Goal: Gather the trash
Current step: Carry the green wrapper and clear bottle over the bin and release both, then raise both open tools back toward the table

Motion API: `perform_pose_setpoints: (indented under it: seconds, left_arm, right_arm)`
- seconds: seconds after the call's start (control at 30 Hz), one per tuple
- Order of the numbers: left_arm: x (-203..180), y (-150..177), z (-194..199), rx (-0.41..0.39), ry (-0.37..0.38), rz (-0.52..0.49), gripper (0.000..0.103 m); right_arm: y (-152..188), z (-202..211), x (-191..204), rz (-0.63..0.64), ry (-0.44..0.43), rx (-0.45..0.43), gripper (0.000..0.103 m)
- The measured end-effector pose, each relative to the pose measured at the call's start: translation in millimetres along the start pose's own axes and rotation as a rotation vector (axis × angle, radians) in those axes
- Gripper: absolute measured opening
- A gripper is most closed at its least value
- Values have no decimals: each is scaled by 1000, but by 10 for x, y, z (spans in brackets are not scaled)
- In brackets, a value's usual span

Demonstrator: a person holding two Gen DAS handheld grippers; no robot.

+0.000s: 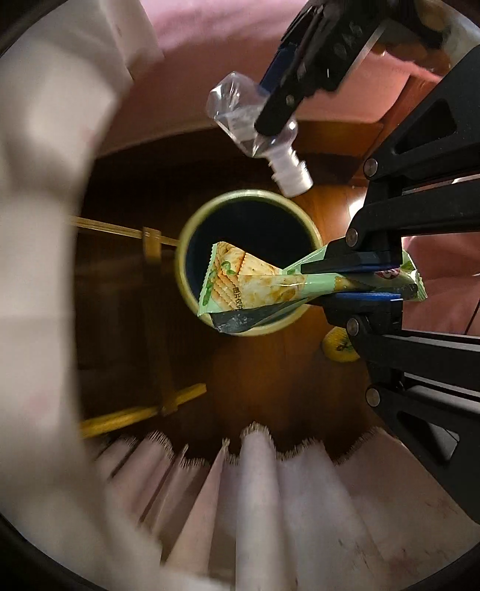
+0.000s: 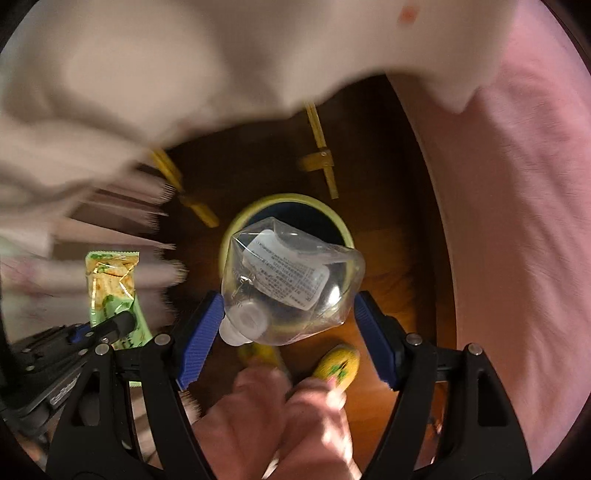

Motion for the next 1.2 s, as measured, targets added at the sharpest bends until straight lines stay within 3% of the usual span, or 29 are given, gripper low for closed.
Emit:
perform_pose_setpoints:
  seconds: [0.1, 0.13, 0.23, 0.3, 0.4, 0.43, 0.47, 0.53, 0.6, 0.83, 0.87, 1.2]
  left_arm:
    - [-26, 168, -558, 8, -31, 1, 8]
    - [-50, 175, -690, 12, -34, 3, 8]
    - [-170, 197, -1066, 14, -48, -29, 8]
    - [-184, 179, -1271, 23, -43, -43, 14]
    - [-272, 159, -1474, 21, -52, -55, 45]
    - [-282, 155, -1485, 7, -56, -57, 62]
    - [-294, 160, -1489, 2, -64, -58, 72]
    - [-216, 137, -1529, -2, -67, -53, 79]
    - [-170, 113, -1518, -9, -77, -51, 79]
    - [-219, 38, -1064, -77, -110, -26, 79]
    - [-28, -83, -990, -81, -108, -24, 79]
    - [-57, -572, 496, -189, -60, -34, 79]
  right_arm:
    - [243, -557, -107, 69, 30, 8, 69]
    - [310, -729, -130, 87, 36, 18, 62]
    - [507, -1215, -225, 159, 54, 55, 61]
    - [592, -1476, -211, 200, 59, 73, 61]
    - [686, -1689, -313, 205, 57, 95, 61]
    - [688, -1736, -308, 196, 60, 94, 62]
    - [704, -1747, -353, 187, 69, 95, 62]
    - [707, -1727, -415, 166, 79, 82, 65]
    - [695, -1698, -432, 139, 87, 68, 67]
    - [565, -1296, -320, 146, 144, 3, 67]
    - [534, -1193, -320, 144, 145, -5, 67]
    - [62, 29, 36, 106, 131, -124, 70]
Point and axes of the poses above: each gripper's, at about its wrist camera, not at the fingertips, and z roughly against the way its jaws point, x to its left, y to its underside, the point moved 6 cm from there along -z, roughly the way its jaws point, and after that the axes turned 14 degrees about -x, right-handed, at the moved point
